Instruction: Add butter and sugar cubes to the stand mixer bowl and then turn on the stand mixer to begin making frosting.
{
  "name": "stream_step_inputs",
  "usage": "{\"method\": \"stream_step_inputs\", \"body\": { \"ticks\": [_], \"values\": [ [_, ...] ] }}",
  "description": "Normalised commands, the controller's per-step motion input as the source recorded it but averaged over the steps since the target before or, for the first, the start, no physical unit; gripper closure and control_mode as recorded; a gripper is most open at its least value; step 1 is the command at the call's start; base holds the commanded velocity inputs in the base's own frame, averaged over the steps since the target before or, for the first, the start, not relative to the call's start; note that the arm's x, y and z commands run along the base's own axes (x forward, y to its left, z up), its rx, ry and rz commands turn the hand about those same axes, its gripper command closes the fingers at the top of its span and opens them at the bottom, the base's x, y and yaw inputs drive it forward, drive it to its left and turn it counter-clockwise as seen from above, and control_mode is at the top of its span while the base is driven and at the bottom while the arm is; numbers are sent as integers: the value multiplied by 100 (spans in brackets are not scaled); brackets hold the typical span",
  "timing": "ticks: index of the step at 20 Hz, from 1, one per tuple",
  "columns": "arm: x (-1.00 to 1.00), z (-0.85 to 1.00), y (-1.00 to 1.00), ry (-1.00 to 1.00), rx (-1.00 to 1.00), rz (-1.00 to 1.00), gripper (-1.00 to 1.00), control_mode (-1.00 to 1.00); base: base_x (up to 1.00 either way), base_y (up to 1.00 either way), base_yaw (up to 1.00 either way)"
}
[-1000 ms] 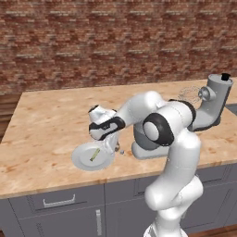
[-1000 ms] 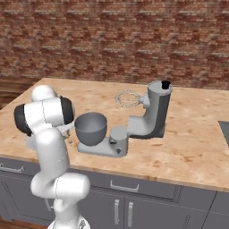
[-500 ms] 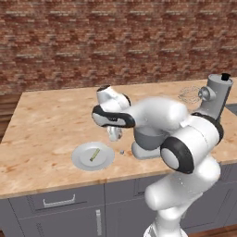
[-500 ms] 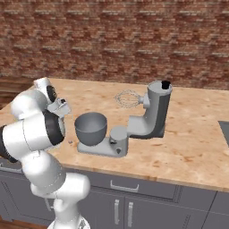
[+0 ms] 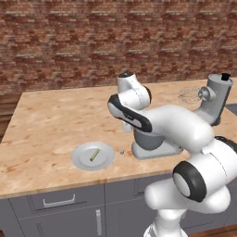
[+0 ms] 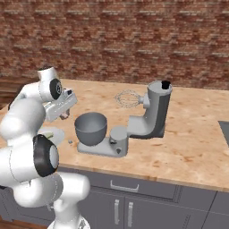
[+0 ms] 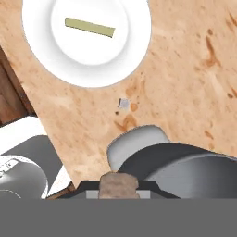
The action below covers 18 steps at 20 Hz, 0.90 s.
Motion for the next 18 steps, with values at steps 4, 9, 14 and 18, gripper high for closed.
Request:
{"method": "stream_step_inputs", "body": {
  "ticks": [4,9,14,18],
  "values": [
    [5,21,-74,-2,7,-5,100,-100,0,0,0],
    [21,1,-46,0,6,-4,100,-100,0,0,0],
    [27,-18,-12,4,2,-4,100,-100,0,0,0],
    [26,-33,-13,9,0,-5,100,-100,0,0,0]
  ]
}}
